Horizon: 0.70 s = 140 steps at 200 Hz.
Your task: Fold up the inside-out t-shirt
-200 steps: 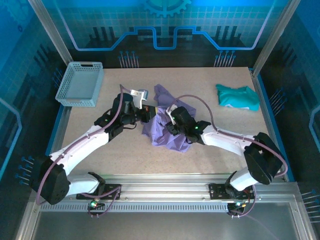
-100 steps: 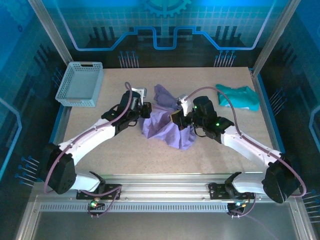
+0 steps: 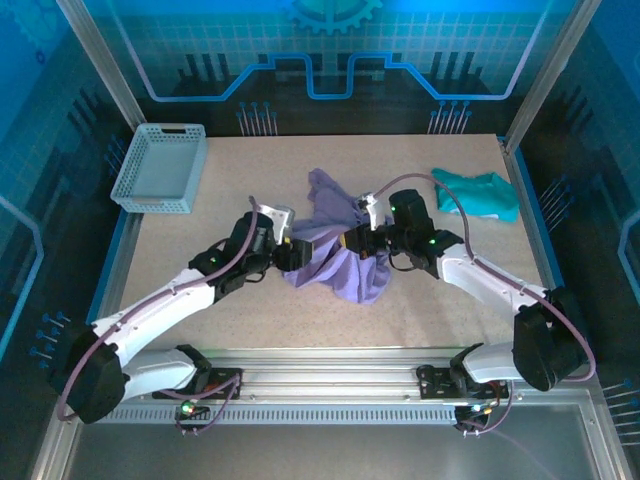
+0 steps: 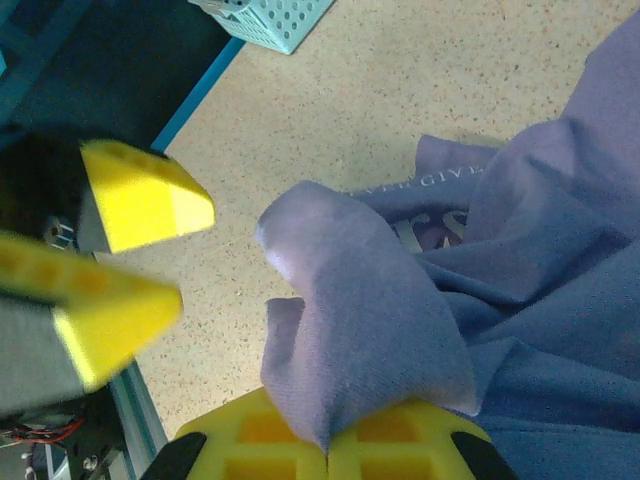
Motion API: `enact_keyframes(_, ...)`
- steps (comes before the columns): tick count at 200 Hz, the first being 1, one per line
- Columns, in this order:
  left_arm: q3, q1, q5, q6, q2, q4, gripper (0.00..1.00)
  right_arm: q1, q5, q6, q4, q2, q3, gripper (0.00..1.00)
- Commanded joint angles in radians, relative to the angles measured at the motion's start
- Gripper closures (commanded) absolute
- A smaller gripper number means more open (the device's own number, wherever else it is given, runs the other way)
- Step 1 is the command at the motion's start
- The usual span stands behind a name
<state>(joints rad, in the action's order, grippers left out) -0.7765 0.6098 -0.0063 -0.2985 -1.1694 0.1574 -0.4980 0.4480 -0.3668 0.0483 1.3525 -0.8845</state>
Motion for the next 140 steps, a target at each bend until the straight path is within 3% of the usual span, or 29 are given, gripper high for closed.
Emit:
enact_keyframes(1,-0.005,0.047,0.022,0.076,-0.039,-0.005,0.28,0.013,0.030,-0.005,0.018,0.003,-0.042,1.00)
enact_keyframes(14,-0.029,0.063,-0.015,0.089,-0.085,-0.005,0.24,0.014,0.032,-0.002,0.023,0.000,-0.042,1.00)
enact_keyframes(59,-0.108,0.066,-0.139,0.096,-0.233,-0.042,0.25,0.015,0.034,0.033,0.038,-0.016,-0.021,1.00)
enact_keyframes(123,-0.174,0.056,-0.172,0.131,-0.417,-0.088,0.28,0.032,0.060,0.074,0.036,-0.060,-0.001,1.00)
enact_keyframes(140,-0.186,0.041,-0.145,0.126,-0.453,-0.094,0.39,0.057,0.075,0.083,0.049,-0.084,-0.001,1.00)
